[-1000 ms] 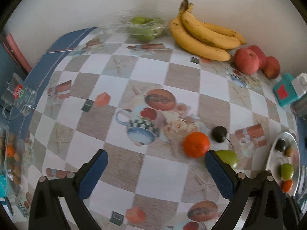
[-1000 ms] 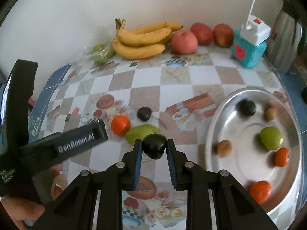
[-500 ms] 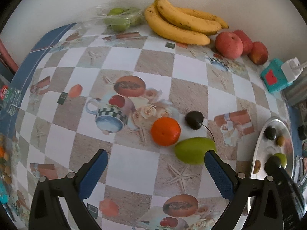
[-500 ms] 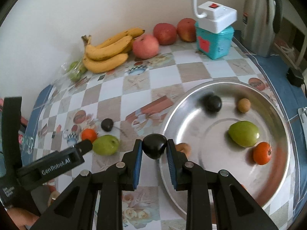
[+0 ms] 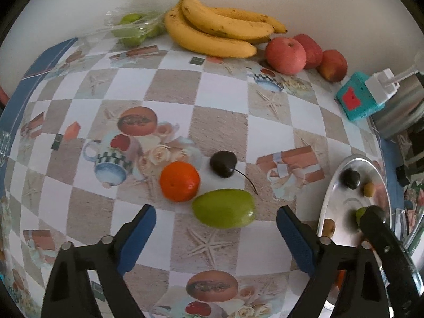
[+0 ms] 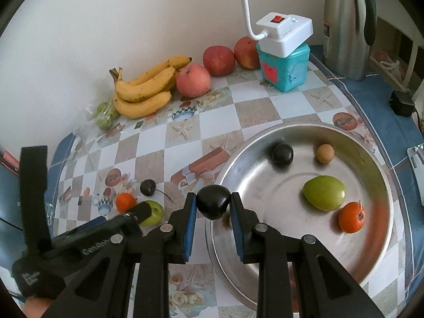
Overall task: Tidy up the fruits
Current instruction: 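Hold the plum up with the right tool while the left tool grasps the large green pear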
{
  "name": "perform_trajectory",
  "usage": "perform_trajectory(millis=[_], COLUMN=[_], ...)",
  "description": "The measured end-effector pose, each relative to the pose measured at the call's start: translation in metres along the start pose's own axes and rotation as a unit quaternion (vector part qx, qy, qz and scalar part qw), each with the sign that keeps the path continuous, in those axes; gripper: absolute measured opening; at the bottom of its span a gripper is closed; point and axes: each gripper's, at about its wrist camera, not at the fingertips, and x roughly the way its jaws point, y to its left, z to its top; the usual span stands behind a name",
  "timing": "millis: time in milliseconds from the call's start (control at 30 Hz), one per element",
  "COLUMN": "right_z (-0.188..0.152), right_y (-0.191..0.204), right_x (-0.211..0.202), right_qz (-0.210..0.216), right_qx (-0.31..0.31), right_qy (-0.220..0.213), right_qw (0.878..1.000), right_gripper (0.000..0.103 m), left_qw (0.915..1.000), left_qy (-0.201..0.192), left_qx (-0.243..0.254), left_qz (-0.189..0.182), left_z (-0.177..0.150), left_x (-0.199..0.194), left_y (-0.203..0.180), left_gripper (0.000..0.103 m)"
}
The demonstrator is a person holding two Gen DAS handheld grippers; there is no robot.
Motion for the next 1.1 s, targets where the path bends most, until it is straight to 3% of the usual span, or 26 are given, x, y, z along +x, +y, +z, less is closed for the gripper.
perform_trajectory(millis=[167, 833, 1100], right_z=[0.002, 0.003, 0.002], right_y=[-0.002, 0.002, 0.004], right_x=[-0.003, -0.004, -0.003], right_qz=[-0.002, -0.002, -0.001], right_qx=[0.003, -0.007, -0.010], right_qy=[-0.006, -0.007, -0.005], right_qw=[1.000, 1.000, 1.000], right_gripper=[0.026, 0.026, 0.026], left_qw=[1.0000, 0.9999, 1.0000], left_qy=[0.005, 0.003, 0.001], left_qx=[0.007, 0.009, 0.009], left_qz=[0.001, -0.004, -0.003], left_z=[-0.001, 0.001, 0.001], left_x=[0.007, 0.015, 0.014], left_y=[-0.005, -0.005, -0.004], left_gripper=[0.090, 0.062, 0.058])
